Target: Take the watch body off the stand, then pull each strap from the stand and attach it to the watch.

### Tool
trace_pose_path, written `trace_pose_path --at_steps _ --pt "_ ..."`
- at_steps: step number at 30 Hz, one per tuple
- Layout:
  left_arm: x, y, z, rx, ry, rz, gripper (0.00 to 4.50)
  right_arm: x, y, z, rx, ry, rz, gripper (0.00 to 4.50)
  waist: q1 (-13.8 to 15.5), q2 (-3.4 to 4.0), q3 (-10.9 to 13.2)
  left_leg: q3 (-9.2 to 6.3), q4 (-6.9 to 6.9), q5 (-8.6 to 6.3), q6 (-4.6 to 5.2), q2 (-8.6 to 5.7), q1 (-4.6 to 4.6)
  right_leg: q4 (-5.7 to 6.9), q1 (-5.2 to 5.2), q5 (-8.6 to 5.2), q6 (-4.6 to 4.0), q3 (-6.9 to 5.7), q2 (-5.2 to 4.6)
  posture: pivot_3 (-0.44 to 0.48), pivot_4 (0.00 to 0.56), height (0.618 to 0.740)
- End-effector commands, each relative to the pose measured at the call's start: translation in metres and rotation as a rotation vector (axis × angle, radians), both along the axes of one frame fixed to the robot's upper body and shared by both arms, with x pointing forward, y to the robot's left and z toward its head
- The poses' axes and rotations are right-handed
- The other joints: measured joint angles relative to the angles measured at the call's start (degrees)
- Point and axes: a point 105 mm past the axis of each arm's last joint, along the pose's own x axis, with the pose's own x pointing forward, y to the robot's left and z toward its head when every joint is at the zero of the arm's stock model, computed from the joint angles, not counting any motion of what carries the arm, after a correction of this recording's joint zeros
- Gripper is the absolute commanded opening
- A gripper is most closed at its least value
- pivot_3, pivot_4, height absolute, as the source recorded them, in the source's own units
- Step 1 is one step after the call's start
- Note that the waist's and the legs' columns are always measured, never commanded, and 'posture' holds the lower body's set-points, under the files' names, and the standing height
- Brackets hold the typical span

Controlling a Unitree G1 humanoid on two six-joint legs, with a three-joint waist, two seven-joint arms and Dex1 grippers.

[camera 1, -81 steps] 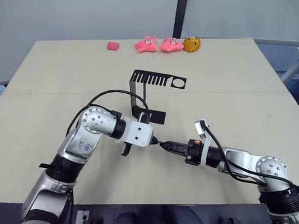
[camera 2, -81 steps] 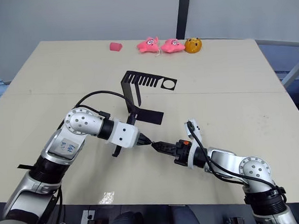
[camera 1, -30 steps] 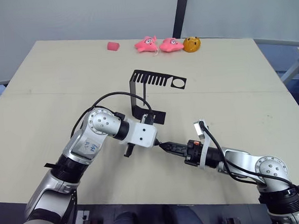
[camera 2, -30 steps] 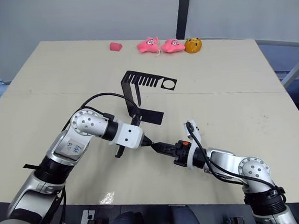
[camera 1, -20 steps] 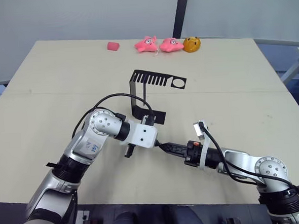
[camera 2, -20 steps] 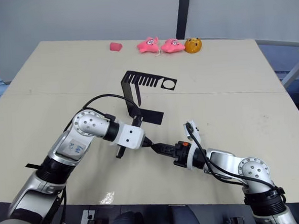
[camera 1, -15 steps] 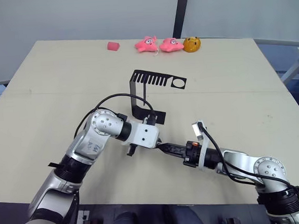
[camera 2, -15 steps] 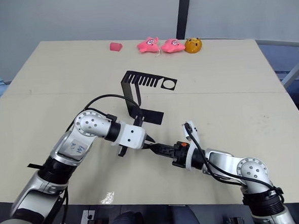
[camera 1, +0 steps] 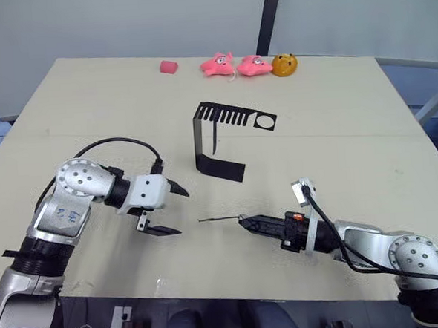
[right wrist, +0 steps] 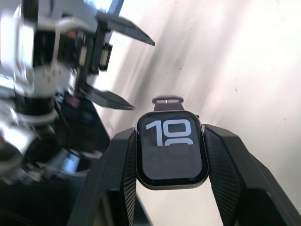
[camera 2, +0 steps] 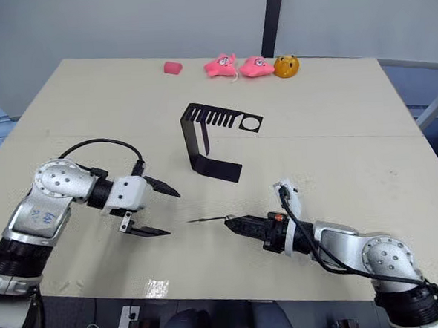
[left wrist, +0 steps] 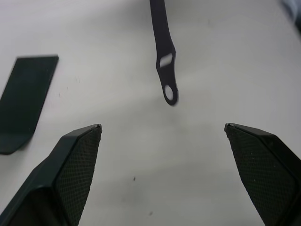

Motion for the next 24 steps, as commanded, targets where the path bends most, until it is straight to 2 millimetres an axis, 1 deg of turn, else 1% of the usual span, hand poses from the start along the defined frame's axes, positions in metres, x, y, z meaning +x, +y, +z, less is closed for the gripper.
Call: trace_pose_path --at_steps 1,2,5,8,9,12,14,17,24 --pt "-0.011 -0.004 0.024 -0.178 -0.004 -0.049 4.50 -0.011 0.005 0.011 -0.212 -0.417 0.126 1.60 -0.05 0.01 0.01 -0.01 0.01 -0.01 0.01 -0.01 0.00 0.01 0.01 0.00 0.01 0.00 0.00 0.000 0.150 0.740" --pt "-0.011 -0.003 0.025 -0.209 0.000 -0.043 4.50 -0.012 0.005 0.011 -0.313 -0.569 0.172 1.60 -0.07 0.01 0.01 -0.01 0.04 -0.01 0.01 -0.02 -0.01 0.01 0.00 0.00 0.01 -0.01 0.00 0.000 0.150 0.740" --pt "-0.011 0.000 0.024 -0.244 -0.009 -0.047 4.50 -0.016 0.005 0.009 -0.458 -0.848 0.286 1.60 -0.17 0.01 0.01 -0.05 0.12 -0.03 0.02 -0.03 0.00 0.04 0.02 0.00 0.01 -0.02 0.03 0.000 0.150 0.740" --pt "-0.012 0.001 0.025 -0.277 -0.010 -0.048 4.50 -0.018 0.004 0.007 -0.564 -1.034 0.365 1.60 -0.19 0.01 0.01 -0.03 0.12 0.00 -0.03 -0.03 0.01 0.08 0.01 0.00 0.01 -0.02 0.07 0.000 0.150 0.740" --pt "-0.011 0.002 0.025 -0.280 -0.007 -0.043 4.50 -0.018 0.003 0.006 -0.579 -1.067 0.376 1.60 -0.19 0.01 0.01 -0.02 0.13 0.00 -0.04 -0.03 0.01 0.08 0.00 0.00 0.01 -0.01 0.07 0.000 0.150 0.740" --pt "-0.012 0.007 0.024 -0.269 -0.019 -0.051 4.50 -0.013 -0.002 0.011 -0.619 -1.195 0.350 1.60 -0.11 0.00 0.01 -0.02 0.18 0.00 -0.05 -0.03 0.02 0.11 0.02 0.00 0.01 -0.01 0.05 0.000 0.150 0.740" --pt "-0.013 0.009 0.023 -0.263 -0.022 -0.054 4.50 -0.011 -0.006 0.009 -0.641 -1.228 0.340 1.60 -0.10 0.00 0.01 -0.02 0.21 0.00 -0.05 -0.03 0.03 0.12 0.02 0.00 0.01 -0.01 0.05 0.000 0.150 0.740" --pt "-0.013 0.012 0.021 -0.258 -0.020 -0.051 4.50 -0.007 -0.012 0.005 -0.655 -1.219 0.318 1.60 -0.08 0.00 0.01 -0.01 0.24 0.00 -0.05 -0.03 0.03 0.15 0.03 0.00 0.01 -0.01 0.05 0.000 0.150 0.740" --pt "-0.015 0.011 0.016 -0.233 -0.019 -0.061 4.50 -0.002 -0.011 0.002 -0.649 -1.208 0.297 1.60 -0.15 0.01 0.01 0.01 0.31 -0.01 -0.06 -0.03 0.07 0.30 0.03 -0.01 0.00 0.00 0.05 0.000 0.150 0.740"
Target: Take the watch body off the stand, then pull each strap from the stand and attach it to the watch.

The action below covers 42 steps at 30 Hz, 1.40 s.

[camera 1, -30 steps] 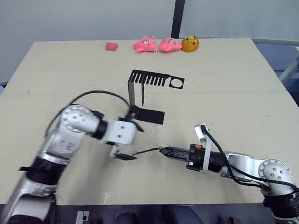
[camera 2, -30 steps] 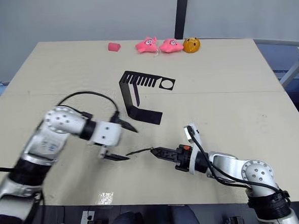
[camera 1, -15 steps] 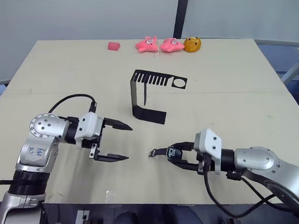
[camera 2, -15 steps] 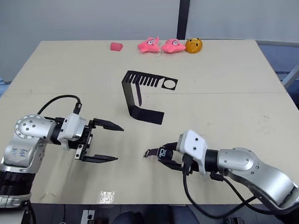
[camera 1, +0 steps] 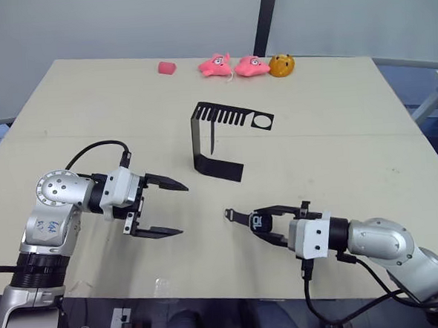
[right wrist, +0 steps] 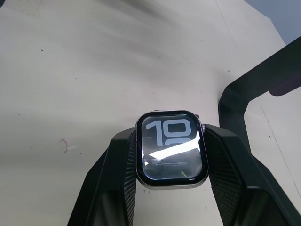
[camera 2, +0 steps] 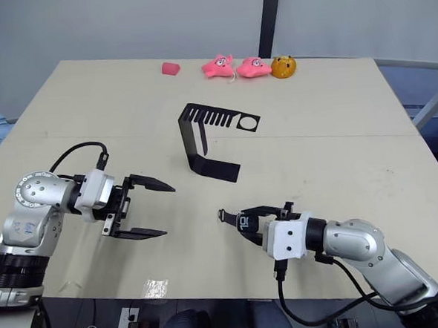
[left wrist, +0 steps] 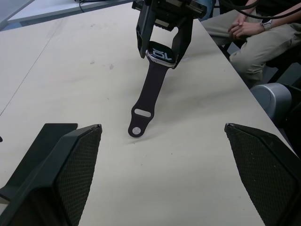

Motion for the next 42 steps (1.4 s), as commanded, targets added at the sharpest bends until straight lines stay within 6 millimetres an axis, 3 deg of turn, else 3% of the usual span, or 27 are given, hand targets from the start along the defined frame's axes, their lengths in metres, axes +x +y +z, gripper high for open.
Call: trace_pose_path --at_steps 1,7,13,16,21,27,30,33,37,38,42 --pt "-0.003 0.003 0.004 0.009 -0.026 -0.006 4.50 -0.001 0.002 0.008 0.021 -0.028 0.018 1.60 0.03 0.00 0.00 0.00 0.00 0.00 0.00 0.00 0.00 0.01 0.00 0.00 0.00 0.00 0.00 0.000 0.150 0.740" --pt "-0.001 0.001 0.012 -0.055 -0.008 0.019 4.50 0.005 0.023 0.020 0.238 0.155 0.035 1.60 -0.07 -0.01 0.00 0.00 0.03 -0.01 0.00 0.01 0.02 0.10 0.00 0.00 0.00 0.01 0.00 0.000 0.150 0.740" --pt "-0.001 0.015 0.023 -0.071 0.026 0.060 4.50 0.027 0.063 0.008 0.258 0.376 0.101 1.60 -0.24 0.00 0.00 0.02 0.08 -0.03 -0.04 0.03 0.12 0.36 -0.03 -0.06 -0.12 0.01 0.01 0.000 0.150 0.740" --pt "-0.002 0.023 0.022 -0.048 0.034 0.074 4.50 0.038 0.063 -0.014 0.204 0.435 0.060 1.60 -0.04 -0.01 0.00 0.01 0.08 -0.05 -0.05 0.02 0.10 0.37 -0.06 -0.08 -0.14 0.01 -0.01 0.000 0.150 0.740" --pt "-0.005 0.027 0.018 -0.036 0.043 0.091 4.50 0.037 0.049 -0.041 0.108 0.491 0.045 1.60 -0.03 -0.01 0.00 0.01 0.14 -0.10 0.04 -0.05 0.07 0.36 -0.04 -0.08 -0.13 -0.01 -0.13 0.000 0.150 0.740" --pt "-0.009 0.029 0.012 -0.035 0.056 0.104 4.50 0.037 0.040 -0.043 0.110 0.516 0.044 1.60 -0.41 0.00 0.00 0.01 0.13 -0.10 -0.02 0.03 0.07 0.40 -0.06 -0.09 -0.14 -0.01 -0.02 0.000 0.150 0.740" --pt "-0.010 0.029 0.010 -0.029 0.060 0.106 4.50 0.039 0.035 -0.037 0.110 0.479 0.055 3.00 -0.24 -0.01 0.00 0.01 0.13 -0.11 -0.03 0.02 0.09 0.41 -0.06 -0.09 -0.15 -0.01 -0.03 0.000 0.150 0.740" --pt "-0.010 0.031 0.009 -0.024 0.063 0.117 4.50 0.031 0.020 -0.024 0.112 0.424 0.080 4.45 -0.13 0.00 0.00 0.01 0.13 -0.11 -0.02 0.01 0.08 0.40 -0.06 -0.09 -0.15 -0.01 -0.04 0.000 0.150 0.740" --pt "-0.006 0.047 0.007 -0.027 0.063 0.200 4.50 0.010 -0.024 -0.002 0.164 0.356 0.079 4.45 0.37 0.00 0.00 -0.01 0.12 -0.15 -0.01 0.01 0.07 0.35 -0.04 -0.09 -0.14 -0.02 -0.05 0.000 0.150 0.740" --pt "-0.004 0.055 0.005 -0.034 0.066 0.243 4.50 0.006 -0.043 0.000 0.188 0.340 0.034 4.45 0.41 -0.01 0.00 -0.02 0.11 -0.17 0.00 0.01 0.08 0.29 0.01 -0.09 -0.13 -0.03 -0.04 0.000 0.150 0.740" --pt "0.000 0.084 -0.001 -0.058 0.067 0.397 4.50 -0.006 -0.112 -0.008 0.201 0.353 -0.204 4.45 0.62 -0.02 0.00 -0.02 0.11 -0.19 0.02 0.01 0.19 0.20 0.16 -0.10 -0.13 -0.02 -0.03 0.000 0.150 0.740"
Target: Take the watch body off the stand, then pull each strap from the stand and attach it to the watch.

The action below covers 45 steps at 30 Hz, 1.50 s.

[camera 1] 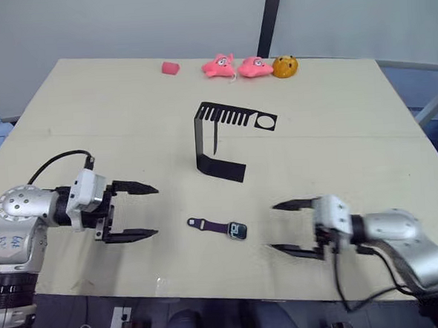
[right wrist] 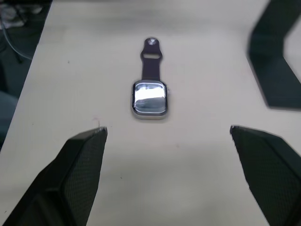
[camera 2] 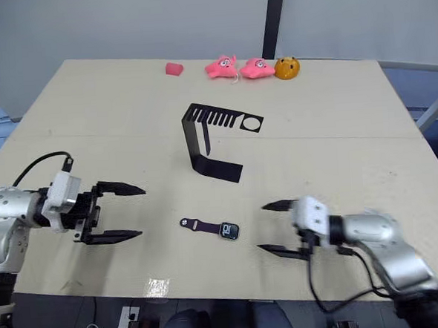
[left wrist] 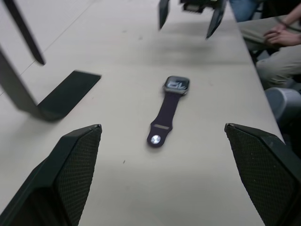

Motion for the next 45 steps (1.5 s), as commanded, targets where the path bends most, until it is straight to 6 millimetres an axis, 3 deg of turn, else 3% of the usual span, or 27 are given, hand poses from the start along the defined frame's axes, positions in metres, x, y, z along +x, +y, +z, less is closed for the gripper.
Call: trace_pose_path --at_steps 1,5,8,13,18,21,28,35,39,45 --pt "0.004 0.027 0.004 -0.017 -0.050 0.148 4.50 -0.006 -0.045 0.013 0.015 -0.059 -0.149 4.45 -0.17 -0.02 -0.01 0.02 0.00 0.00 0.00 0.01 0.00 -0.01 0.00 0.00 0.00 0.01 0.01 0.000 0.150 0.740" --pt "0.005 0.049 -0.003 -0.041 -0.055 0.268 4.50 -0.012 -0.076 0.007 0.012 -0.095 -0.290 4.45 -0.68 -0.02 -0.01 0.02 -0.04 -0.13 0.23 0.03 0.06 0.04 0.01 0.00 -0.01 0.01 0.04 0.000 0.150 0.740" --pt "0.005 0.056 -0.007 -0.057 -0.056 0.310 4.50 -0.010 -0.076 0.006 0.037 -0.105 -0.316 4.45 -0.81 0.00 0.00 0.02 -0.05 -0.13 0.21 0.04 0.08 0.04 0.00 -0.01 -0.01 0.01 0.04 0.000 0.150 0.740" --pt "0.007 0.051 -0.005 -0.144 -0.078 0.333 4.50 0.024 -0.028 0.020 0.200 -0.089 -0.290 4.45 -1.01 0.06 0.03 0.02 -0.04 -0.13 0.20 0.06 0.10 0.15 -0.01 0.00 -0.01 0.01 0.02 0.000 0.150 0.740" --pt "0.004 0.029 -0.003 -0.261 -0.121 0.352 4.50 0.059 0.033 0.035 0.322 -0.051 -0.217 4.45 -0.95 0.07 0.03 0.02 -0.02 0.03 -0.14 0.08 0.02 0.31 -0.18 -0.03 -0.05 0.01 0.03 0.000 0.150 0.740" --pt "0.001 0.011 -0.003 -0.328 -0.150 0.388 4.50 0.079 0.062 0.037 0.349 -0.030 -0.213 3.63 -0.75 0.07 0.03 0.01 -0.01 0.01 -0.14 0.07 -0.01 0.31 -0.18 -0.03 -0.05 0.01 0.00 0.000 0.150 0.740" --pt "-0.001 -0.043 -0.003 -0.399 -0.208 0.451 4.50 0.114 0.102 0.019 0.310 0.017 -0.228 0.16 -0.65 0.00 -0.01 0.01 0.05 0.00 -0.11 0.04 -0.02 0.27 -0.14 -0.02 -0.04 0.01 -0.02 0.000 0.150 0.740" --pt "0.016 -0.077 -0.003 -0.400 -0.224 0.551 4.50 0.144 0.113 0.012 0.336 0.004 -0.319 0.03 -1.10 0.01 -0.01 0.04 0.04 0.03 -0.17 0.05 -0.01 0.30 -0.17 -0.02 -0.04 0.02 0.05 0.000 0.150 0.740" --pt "0.030 -0.092 0.001 -0.416 -0.218 0.599 4.50 0.147 0.125 0.002 0.321 0.019 -0.302 0.03 -1.06 0.01 -0.01 0.04 0.04 0.04 -0.18 0.06 -0.01 0.31 -0.15 -0.02 -0.04 0.02 0.06 0.000 0.150 0.740" --pt "0.033 -0.115 0.002 -0.390 -0.201 0.566 4.50 0.146 0.133 -0.009 0.304 0.063 -0.290 0.03 -1.09 0.01 -0.01 0.06 0.05 0.06 -0.21 0.07 0.01 0.35 -0.16 -0.02 -0.04 0.02 0.05 0.000 0.150 0.740"
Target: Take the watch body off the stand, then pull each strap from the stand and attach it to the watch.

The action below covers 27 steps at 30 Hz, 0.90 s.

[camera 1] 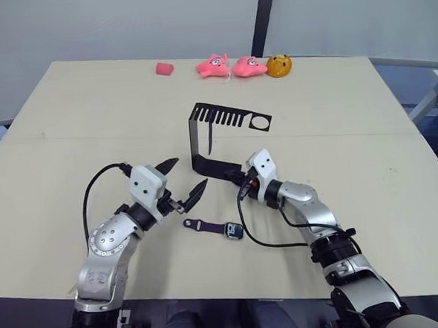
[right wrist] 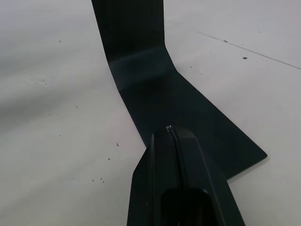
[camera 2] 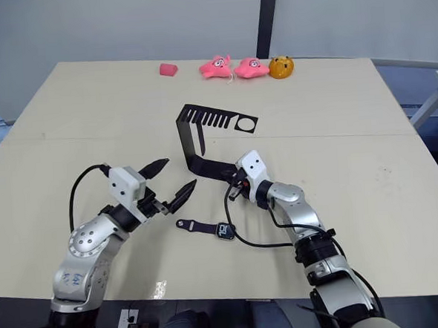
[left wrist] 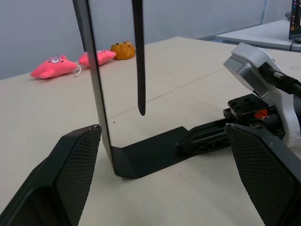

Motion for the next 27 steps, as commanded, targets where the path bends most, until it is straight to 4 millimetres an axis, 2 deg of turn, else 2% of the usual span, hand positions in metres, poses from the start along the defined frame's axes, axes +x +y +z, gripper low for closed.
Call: trace_pose_path --at_steps 1,8,11,13,20,27 --pt "-0.003 -0.012 0.013 0.021 -0.045 -0.025 4.50 -0.001 0.004 0.001 -0.006 -0.009 0.012 0.03 0.01 0.00 0.00 0.00 0.00 0.00 -0.01 0.00 0.01 0.01 0.00 0.00 0.00 0.00 0.00 0.000 0.150 0.740" --pt "0.007 -0.023 0.020 -0.001 -0.046 0.016 4.50 -0.003 0.006 -0.003 -0.010 0.001 0.018 0.03 0.12 0.00 0.00 0.00 0.00 0.01 -0.02 0.00 0.01 0.00 0.01 0.00 0.00 0.00 0.00 0.000 0.150 0.740" --pt "0.012 -0.028 0.023 0.003 -0.049 0.039 3.72 -0.002 0.006 -0.004 -0.009 0.005 0.015 0.00 0.12 0.00 0.00 0.00 0.01 0.01 -0.02 0.00 0.01 0.01 0.01 0.00 0.00 0.00 0.00 0.000 0.150 0.740" --pt "0.015 -0.033 0.024 0.008 -0.047 0.041 2.78 -0.002 0.007 -0.004 -0.010 0.006 0.016 0.00 0.08 0.00 0.00 0.01 0.00 0.01 -0.03 0.00 0.01 0.02 0.00 0.00 0.00 0.00 0.01 0.000 0.150 0.740" --pt "0.029 -0.045 0.030 0.016 -0.075 0.088 2.78 -0.004 0.008 -0.006 -0.010 0.017 0.022 0.00 0.17 0.00 0.00 0.01 0.00 0.02 -0.04 0.00 0.01 0.01 0.00 0.00 0.00 0.00 0.01 0.000 0.150 0.740" --pt "0.036 -0.043 0.026 0.002 -0.047 0.130 2.78 -0.004 0.006 -0.006 -0.015 0.021 0.017 0.00 0.20 0.00 0.00 0.02 0.00 0.03 -0.05 0.00 0.03 0.02 0.01 0.00 0.00 0.01 0.01 0.000 0.150 0.740"
